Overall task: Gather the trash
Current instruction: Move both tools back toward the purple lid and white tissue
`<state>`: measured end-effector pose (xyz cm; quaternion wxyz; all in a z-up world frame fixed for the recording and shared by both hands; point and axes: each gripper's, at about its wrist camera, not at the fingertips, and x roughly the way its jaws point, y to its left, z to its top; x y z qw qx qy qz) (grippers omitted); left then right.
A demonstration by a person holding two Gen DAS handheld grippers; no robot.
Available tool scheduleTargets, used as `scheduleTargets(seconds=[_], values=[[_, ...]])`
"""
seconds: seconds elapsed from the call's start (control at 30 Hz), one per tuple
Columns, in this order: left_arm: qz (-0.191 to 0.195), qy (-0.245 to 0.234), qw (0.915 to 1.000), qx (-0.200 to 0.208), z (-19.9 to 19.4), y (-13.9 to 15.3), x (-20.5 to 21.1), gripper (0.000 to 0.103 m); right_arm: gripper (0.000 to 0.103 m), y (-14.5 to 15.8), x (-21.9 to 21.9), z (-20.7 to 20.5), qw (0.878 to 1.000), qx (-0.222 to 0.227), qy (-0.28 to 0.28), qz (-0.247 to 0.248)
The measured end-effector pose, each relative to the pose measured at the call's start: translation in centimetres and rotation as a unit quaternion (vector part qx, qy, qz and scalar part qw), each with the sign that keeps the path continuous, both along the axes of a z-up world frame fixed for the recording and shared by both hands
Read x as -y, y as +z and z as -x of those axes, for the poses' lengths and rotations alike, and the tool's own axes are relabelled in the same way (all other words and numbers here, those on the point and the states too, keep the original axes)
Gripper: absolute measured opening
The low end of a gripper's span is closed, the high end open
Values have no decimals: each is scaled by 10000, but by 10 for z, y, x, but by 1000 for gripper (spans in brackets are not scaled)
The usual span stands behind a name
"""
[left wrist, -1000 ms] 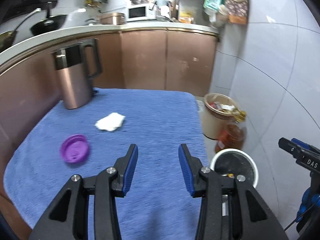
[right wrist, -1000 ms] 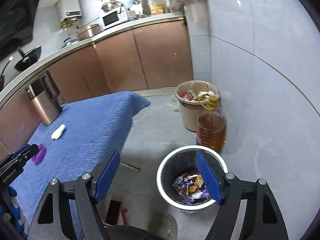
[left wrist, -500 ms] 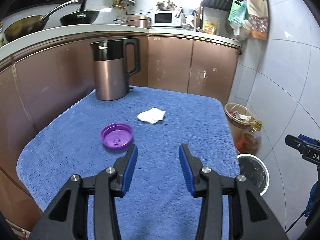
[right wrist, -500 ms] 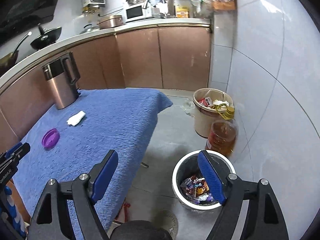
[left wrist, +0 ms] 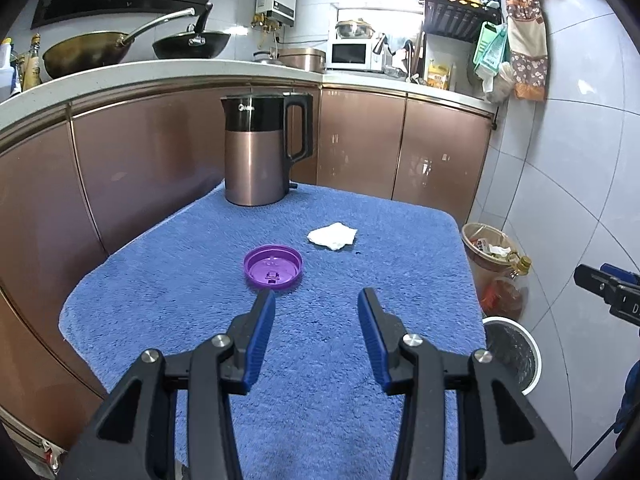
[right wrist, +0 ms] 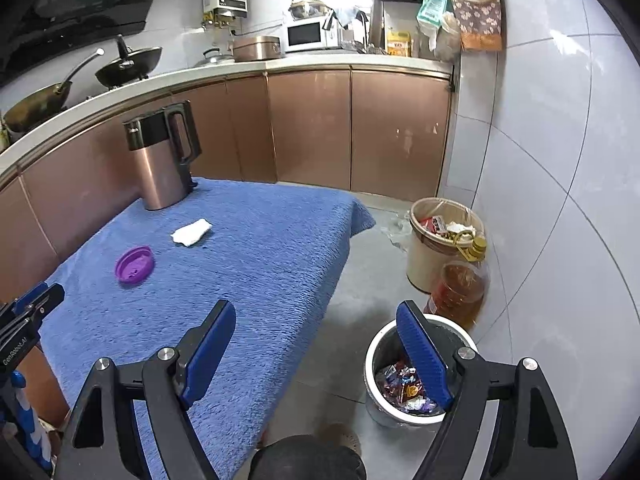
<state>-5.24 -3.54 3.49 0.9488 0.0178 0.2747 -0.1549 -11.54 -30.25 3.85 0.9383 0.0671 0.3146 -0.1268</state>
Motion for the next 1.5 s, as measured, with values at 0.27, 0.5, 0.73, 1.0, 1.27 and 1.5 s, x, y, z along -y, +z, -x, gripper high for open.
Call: scheduleTargets(seconds=[0.27,0.5,0.73,1.0,1.27,1.5], values=[[36,85,9998,167,23,8,-8,41,82,17,-7,25,9997,222,56,60],[50,175,9997,172,23,8,-18,41,82,22,-9,27,9996,255,104,61],[50,263,9996,22,3,-5,-27,41,82,19,-14,6,9997,89,131,161],[138,492,9982,-306,-27,-29,-50,41,82,4,-30,-34,9989,-246,293,266],[109,641,9961,-601,-53,-51,-66,41,82,-11,-48,-67,9971,-437,529,318],[64,682,9944,-811,-79,-67,-69,41,82,-26,-55,-101,9953,-633,616,406]])
